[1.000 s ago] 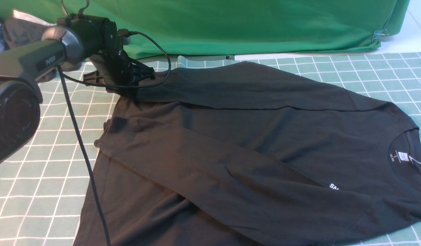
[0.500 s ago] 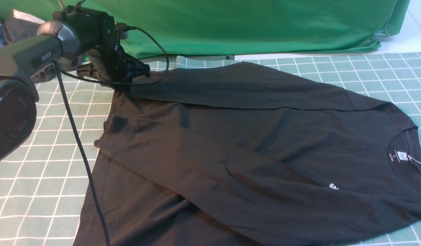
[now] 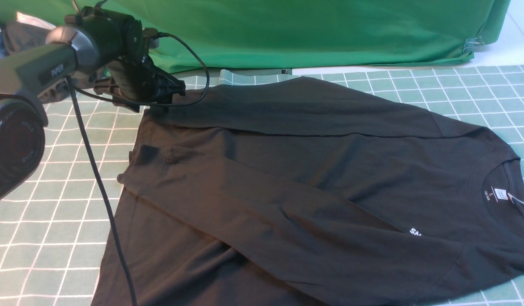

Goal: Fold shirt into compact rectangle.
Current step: 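Grab the top left corner of the dark shirt with the left gripper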

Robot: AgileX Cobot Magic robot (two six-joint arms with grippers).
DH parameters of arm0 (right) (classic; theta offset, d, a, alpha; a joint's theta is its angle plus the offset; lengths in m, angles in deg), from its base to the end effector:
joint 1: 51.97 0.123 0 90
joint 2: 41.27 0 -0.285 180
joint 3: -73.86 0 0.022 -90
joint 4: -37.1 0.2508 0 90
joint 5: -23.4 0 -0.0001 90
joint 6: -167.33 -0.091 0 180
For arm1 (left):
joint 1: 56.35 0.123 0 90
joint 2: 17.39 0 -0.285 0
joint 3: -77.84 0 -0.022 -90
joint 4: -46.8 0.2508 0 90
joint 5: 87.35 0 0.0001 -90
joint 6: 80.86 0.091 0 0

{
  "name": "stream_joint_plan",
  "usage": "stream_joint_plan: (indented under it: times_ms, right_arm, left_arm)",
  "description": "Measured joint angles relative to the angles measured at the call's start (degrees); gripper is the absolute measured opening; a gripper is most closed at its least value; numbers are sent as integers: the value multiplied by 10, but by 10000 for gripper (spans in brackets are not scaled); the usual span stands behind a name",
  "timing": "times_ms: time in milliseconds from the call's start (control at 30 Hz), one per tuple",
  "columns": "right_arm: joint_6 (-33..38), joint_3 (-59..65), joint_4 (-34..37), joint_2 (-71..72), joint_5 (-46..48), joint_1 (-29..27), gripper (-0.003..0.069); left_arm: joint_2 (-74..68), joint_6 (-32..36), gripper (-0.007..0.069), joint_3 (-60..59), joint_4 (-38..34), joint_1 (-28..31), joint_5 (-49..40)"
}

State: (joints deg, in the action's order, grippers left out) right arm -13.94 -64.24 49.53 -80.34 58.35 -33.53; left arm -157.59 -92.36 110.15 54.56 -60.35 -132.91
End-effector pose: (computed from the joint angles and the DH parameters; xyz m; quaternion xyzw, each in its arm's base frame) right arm 0.0957 0.0437 0.3251 -0.0840 0.8396 0.1884 0.5026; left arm 0.5045 -0.0265 0.1684 -0.0286 0.9713 0.0265 0.2348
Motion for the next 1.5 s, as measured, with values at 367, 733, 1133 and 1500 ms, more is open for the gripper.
stream_joint_plan:
  times_ms: [367,733,1133,1500]
  right_arm:
    - [0,0,0,0,5,0,122]
    - [0,0,0,0,28,0,125]
    - [0,0,-1,0,28,0,125]
    - [0,0,-1,0,30,0,130]
  left_arm:
    - [-7,36,311,0,-14,0,10]
    - [-16,16,307,0,-19,0,8]
    - [-3,30,24,3,-16,-1,-2]
    - [8,42,153,3,-4,-1,-10]
